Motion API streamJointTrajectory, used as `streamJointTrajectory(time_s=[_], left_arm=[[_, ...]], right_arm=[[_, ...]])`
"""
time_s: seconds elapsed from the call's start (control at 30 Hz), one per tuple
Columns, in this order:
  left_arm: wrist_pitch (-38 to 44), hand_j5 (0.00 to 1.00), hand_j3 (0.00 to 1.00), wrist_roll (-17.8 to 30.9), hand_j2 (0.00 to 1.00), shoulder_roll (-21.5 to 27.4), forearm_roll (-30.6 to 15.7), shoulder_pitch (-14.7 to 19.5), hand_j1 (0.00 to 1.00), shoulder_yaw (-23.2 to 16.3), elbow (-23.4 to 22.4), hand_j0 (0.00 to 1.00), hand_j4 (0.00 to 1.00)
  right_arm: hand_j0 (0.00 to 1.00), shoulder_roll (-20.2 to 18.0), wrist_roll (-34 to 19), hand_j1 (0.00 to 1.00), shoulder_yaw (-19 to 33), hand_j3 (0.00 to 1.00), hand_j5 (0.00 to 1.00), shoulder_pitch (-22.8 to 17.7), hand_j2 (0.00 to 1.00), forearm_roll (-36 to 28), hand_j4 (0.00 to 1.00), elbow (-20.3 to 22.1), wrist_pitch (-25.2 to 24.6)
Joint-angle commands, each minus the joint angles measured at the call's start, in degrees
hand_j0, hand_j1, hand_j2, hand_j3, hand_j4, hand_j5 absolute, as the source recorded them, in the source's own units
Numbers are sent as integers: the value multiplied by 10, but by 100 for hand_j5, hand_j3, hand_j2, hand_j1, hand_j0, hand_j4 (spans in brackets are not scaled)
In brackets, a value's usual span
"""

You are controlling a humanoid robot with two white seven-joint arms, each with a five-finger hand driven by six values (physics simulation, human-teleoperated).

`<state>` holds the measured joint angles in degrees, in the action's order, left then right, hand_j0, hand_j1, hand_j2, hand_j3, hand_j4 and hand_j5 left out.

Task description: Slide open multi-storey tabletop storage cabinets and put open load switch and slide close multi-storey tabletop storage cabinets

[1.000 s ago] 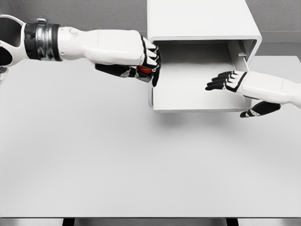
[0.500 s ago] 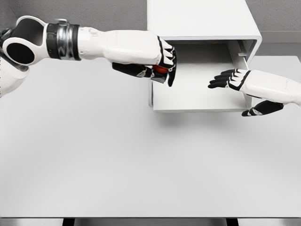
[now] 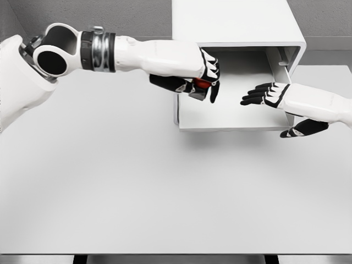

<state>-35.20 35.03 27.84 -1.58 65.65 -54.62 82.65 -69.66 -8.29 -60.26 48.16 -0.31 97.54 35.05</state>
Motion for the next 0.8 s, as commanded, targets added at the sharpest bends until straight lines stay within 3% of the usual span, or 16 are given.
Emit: streamJointTrajectory(time_s=[0.0, 0.13, 0.2, 0.33, 0.77], left_arm=[[2, 46, 46, 0, 46, -11, 1, 0, 46, -1, -14, 46, 46], [2, 46, 46, 0, 46, -26, 3, 0, 46, -1, -35, 46, 46], [2, 46, 46, 0, 46, -31, 6, 12, 46, -30, -47, 46, 46], [2, 46, 46, 0, 46, -51, 10, 16, 46, -41, -71, 46, 46], [2, 50, 50, 0, 50, -66, 29, 21, 50, -40, -90, 50, 50]], right_arm=[[100, 1, 0, 100, 1, 100, 100, 0, 100, -4, 100, 0, -1], [100, 2, 0, 100, 1, 100, 100, 0, 100, -4, 100, 0, -1], [100, 2, 0, 100, 1, 100, 100, 0, 100, -4, 100, 0, -1], [100, 2, 0, 100, 1, 100, 100, 0, 100, -4, 100, 0, -1], [100, 4, 0, 100, 1, 100, 100, 0, 100, -4, 100, 0, -1]])
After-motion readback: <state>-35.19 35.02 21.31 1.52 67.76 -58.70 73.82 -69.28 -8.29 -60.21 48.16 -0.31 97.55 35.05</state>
